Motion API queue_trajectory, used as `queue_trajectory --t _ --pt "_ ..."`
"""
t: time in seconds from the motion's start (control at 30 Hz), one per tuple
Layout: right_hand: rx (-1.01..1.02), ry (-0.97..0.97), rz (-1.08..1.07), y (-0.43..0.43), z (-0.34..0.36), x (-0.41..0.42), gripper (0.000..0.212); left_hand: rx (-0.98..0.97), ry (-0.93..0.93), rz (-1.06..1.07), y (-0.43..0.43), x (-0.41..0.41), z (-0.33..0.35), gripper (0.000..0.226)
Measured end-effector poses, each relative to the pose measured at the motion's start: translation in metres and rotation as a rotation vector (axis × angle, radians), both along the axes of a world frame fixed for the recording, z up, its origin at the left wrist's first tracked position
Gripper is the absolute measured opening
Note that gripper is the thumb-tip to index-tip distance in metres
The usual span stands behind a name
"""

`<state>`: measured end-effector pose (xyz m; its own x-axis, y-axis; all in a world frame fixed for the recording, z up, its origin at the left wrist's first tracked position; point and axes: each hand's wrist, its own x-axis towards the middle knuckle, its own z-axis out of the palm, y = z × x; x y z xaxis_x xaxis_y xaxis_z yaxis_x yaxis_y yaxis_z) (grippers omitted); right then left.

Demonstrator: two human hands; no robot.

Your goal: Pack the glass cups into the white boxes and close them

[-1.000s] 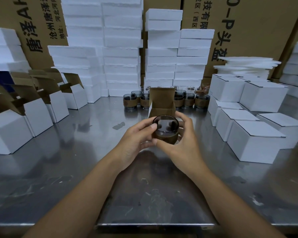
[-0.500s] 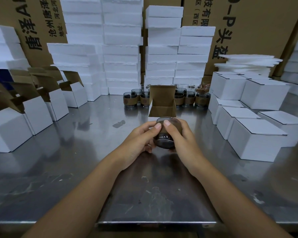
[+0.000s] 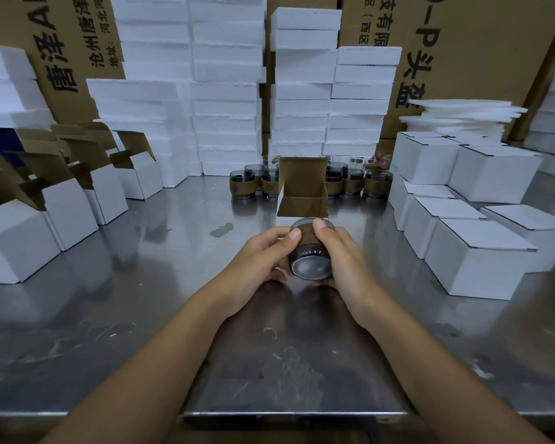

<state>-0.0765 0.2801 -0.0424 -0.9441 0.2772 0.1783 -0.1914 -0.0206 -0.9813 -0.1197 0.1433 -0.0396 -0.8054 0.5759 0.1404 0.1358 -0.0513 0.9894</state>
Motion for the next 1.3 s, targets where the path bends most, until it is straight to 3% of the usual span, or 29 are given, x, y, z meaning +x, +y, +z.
queue_trajectory --t 0.1,0.17,0.23,0.37,0.47,0.6,0.83,1.13,1.3 --pt "0.014 0.039 -0.020 0.001 -0.003 0.001 0.024 0.030 0.018 0.042 0.000 -0.001 0.000 0.052" --pt "0.062 0.094 -0.047 0.000 -0.003 0.002 0.043 0.056 0.021 0.088 0.000 -0.002 0.000 0.052" --pt "0.107 0.152 -0.069 -0.002 -0.002 0.004 0.059 0.073 0.029 0.123 -0.001 -0.004 -0.001 0.044" --pt "0.176 0.215 -0.084 0.000 -0.005 0.005 0.070 0.052 0.053 0.129 -0.003 -0.005 0.000 0.026" --pt "0.304 0.261 -0.123 0.001 -0.007 0.006 0.070 0.044 0.065 0.113 -0.003 -0.003 0.001 0.027" --pt "0.330 0.317 -0.155 0.001 -0.006 0.006 0.068 0.062 0.078 0.109 -0.002 0.001 0.004 0.037" --pt "0.328 0.376 -0.224 0.001 -0.005 0.008 0.065 -0.058 0.259 0.382 0.004 -0.002 0.004 0.037" --pt "0.309 0.423 -0.257 -0.001 0.001 0.007 0.065 -0.550 0.639 0.462 0.011 -0.007 -0.009 0.051" --pt "0.305 0.476 -0.288 -0.003 0.006 0.011 0.064 -0.474 0.709 0.560 0.010 -0.008 -0.005 0.035"
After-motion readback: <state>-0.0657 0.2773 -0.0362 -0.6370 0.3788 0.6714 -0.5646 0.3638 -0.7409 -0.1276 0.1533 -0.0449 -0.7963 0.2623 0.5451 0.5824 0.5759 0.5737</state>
